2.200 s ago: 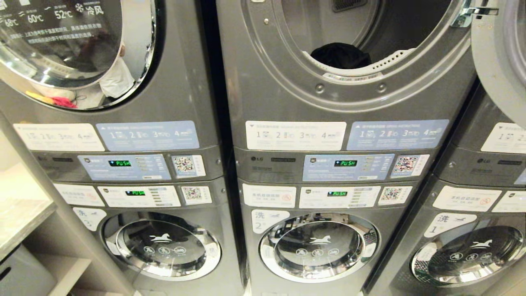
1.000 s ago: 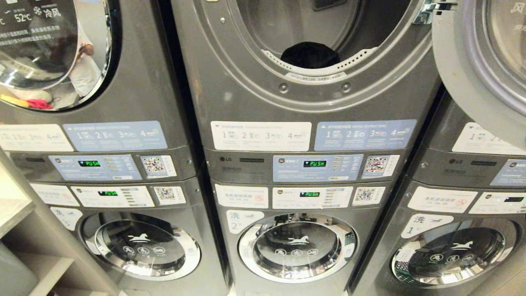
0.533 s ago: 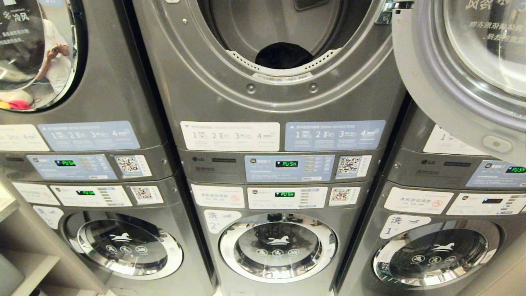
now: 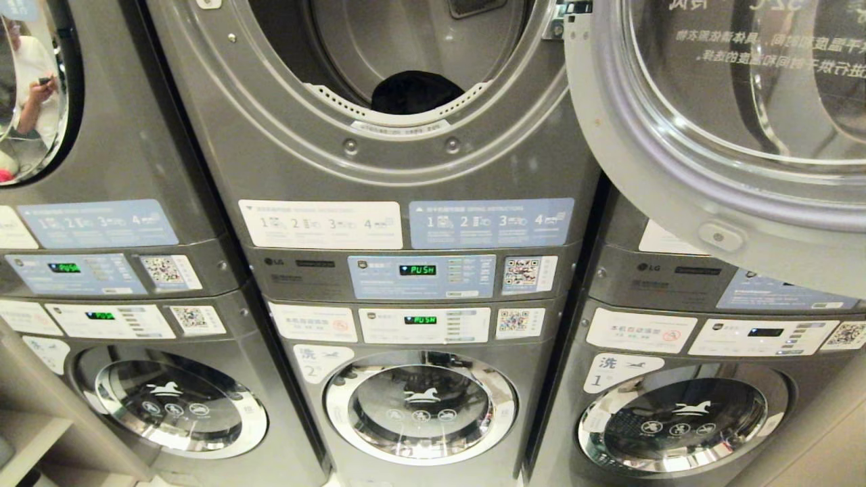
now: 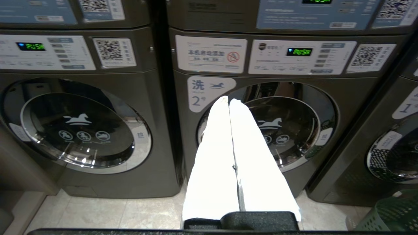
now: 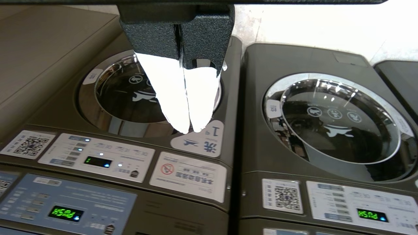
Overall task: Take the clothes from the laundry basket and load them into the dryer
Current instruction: Close the dryer
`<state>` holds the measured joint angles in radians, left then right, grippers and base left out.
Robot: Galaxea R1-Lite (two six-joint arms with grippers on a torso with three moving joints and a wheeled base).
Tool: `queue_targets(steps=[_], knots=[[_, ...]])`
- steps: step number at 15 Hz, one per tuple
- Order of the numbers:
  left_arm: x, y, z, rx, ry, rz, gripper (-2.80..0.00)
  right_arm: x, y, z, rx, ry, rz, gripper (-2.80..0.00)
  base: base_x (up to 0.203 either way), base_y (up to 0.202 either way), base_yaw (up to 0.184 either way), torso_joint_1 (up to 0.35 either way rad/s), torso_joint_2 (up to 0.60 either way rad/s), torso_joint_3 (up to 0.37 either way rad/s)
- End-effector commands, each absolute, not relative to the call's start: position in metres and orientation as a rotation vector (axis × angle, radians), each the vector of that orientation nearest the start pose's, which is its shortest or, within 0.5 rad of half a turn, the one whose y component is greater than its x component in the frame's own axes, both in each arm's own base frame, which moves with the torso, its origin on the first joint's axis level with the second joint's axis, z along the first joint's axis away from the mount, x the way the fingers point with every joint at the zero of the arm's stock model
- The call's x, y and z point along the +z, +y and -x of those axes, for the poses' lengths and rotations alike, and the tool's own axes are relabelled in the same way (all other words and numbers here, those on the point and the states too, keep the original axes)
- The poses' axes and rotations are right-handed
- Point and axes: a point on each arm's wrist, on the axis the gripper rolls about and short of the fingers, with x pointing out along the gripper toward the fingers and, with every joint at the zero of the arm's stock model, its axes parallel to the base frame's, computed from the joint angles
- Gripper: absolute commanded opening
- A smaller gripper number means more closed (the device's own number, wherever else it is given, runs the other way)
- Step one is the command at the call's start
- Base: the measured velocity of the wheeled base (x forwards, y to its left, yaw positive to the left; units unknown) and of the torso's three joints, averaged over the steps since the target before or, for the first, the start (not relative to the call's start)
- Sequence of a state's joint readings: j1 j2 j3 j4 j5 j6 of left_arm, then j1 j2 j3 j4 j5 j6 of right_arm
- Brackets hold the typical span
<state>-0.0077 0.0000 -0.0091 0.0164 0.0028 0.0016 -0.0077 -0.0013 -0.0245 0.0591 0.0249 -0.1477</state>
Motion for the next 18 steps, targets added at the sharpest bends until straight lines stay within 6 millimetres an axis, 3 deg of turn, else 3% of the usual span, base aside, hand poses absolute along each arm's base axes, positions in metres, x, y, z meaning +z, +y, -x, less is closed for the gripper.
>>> queue_targets(steps=[1,12,18], knots=[[0.0763,0.0002,0.0235,-0.005,0.008,-0.001,-2.80,0.0763,0.0008,0.0248,0.021,0.032,0.148,-2.80,0.000,-0.191,-0.001,0.007,0.00,0.002],[0.0765,0.0002,0.0235,-0.005,0.006,0.002,-2.80,0.0759,0.0008,0.0246,0.021,0.034,0.147,-2.80,0.000,-0.189,0.001,0.002,0.00,0.003],[0.0765,0.0002,0.0235,-0.005,0.006,0.002,-2.80,0.0755,0.0008,0.0244,0.021,0.033,0.145,-2.80,0.000,-0.015,0.000,0.001,0.00,0.000]])
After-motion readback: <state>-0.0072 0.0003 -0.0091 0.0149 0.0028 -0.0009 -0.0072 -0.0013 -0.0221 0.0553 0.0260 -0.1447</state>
